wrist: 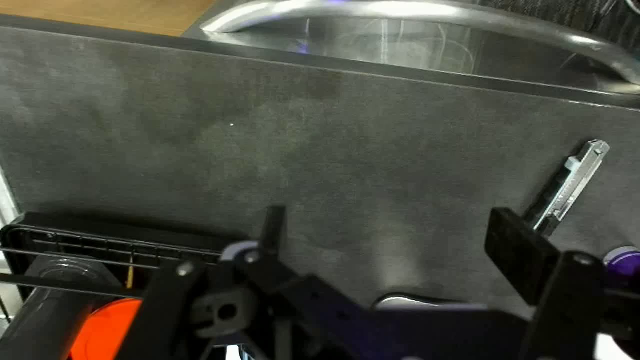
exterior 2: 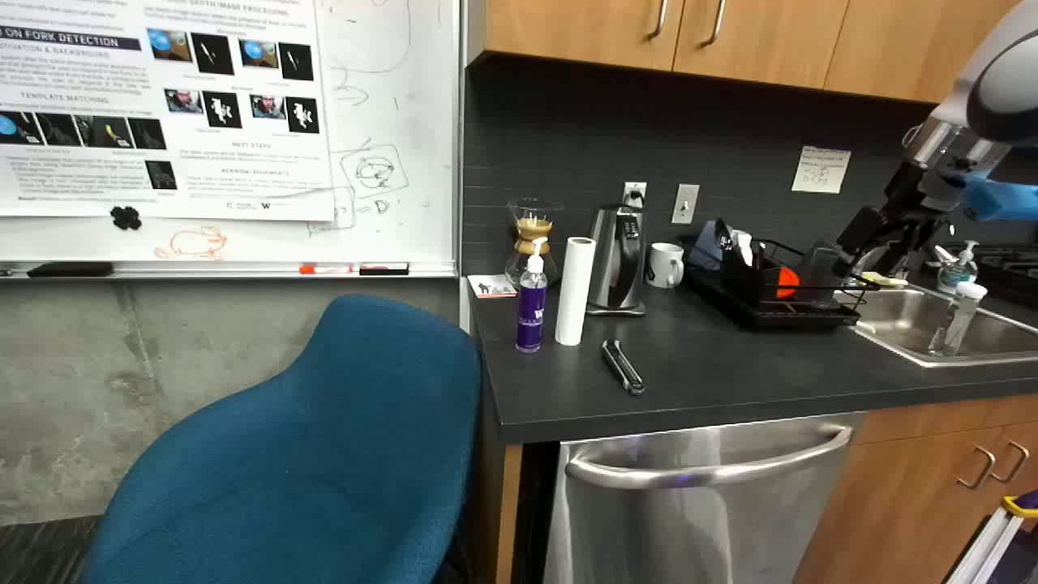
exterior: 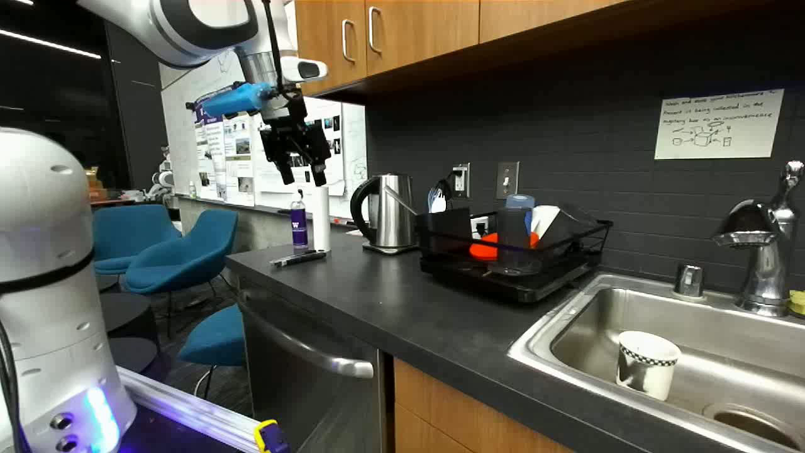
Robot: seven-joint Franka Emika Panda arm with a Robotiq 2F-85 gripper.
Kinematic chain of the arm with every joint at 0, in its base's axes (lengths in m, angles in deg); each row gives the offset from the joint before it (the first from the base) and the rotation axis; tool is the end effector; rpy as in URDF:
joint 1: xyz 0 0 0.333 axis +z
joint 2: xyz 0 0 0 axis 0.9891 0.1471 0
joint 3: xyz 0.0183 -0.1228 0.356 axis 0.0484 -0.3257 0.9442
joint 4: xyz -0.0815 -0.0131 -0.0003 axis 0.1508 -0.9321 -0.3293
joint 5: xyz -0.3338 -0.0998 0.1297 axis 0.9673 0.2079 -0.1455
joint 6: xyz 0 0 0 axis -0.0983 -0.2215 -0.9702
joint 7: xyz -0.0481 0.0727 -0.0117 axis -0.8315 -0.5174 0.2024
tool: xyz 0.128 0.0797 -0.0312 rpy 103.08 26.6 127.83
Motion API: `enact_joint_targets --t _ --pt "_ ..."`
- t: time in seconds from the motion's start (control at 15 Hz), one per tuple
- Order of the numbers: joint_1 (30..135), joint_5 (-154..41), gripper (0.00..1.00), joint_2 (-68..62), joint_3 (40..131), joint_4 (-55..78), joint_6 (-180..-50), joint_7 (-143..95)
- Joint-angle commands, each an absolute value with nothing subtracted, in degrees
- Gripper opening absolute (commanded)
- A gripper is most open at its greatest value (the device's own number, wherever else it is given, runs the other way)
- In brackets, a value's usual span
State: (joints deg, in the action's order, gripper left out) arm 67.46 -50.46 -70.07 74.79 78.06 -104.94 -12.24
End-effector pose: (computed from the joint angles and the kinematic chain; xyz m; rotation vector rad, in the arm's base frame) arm 0.2238 -0.1393 0.4701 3.0699 -0.3706 0.4406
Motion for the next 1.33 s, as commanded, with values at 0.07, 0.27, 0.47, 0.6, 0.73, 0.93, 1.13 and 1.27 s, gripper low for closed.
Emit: enact_joint_targets --t 0.07,0.27,0.47,0.6,0.73,0.93,1.13,1.27 --pt "67.1 -50.8 1.00 -70.0 75.1 77.9 -104.8 -12.0" --pt "67.1 -50.8 1.00 -70.0 75.1 77.9 -104.8 -12.0" --pt "67.7 -50.7 1.00 -69.1 74.6 77.9 -105.3 -10.8" --pt "68.0 -50.9 1.00 -68.5 74.6 78.0 -105.4 -10.4" --pt "68.9 -51.4 1.00 -67.8 74.8 77.9 -105.4 -10.0" --pt "70.8 -53.0 1.00 -66.4 75.2 77.3 -106.1 -10.4" --pt "73.0 -55.1 1.00 -64.2 76.3 76.4 -106.9 -11.0" --pt "74.3 -56.5 1.00 -62.1 77.1 75.5 -107.9 -11.7"
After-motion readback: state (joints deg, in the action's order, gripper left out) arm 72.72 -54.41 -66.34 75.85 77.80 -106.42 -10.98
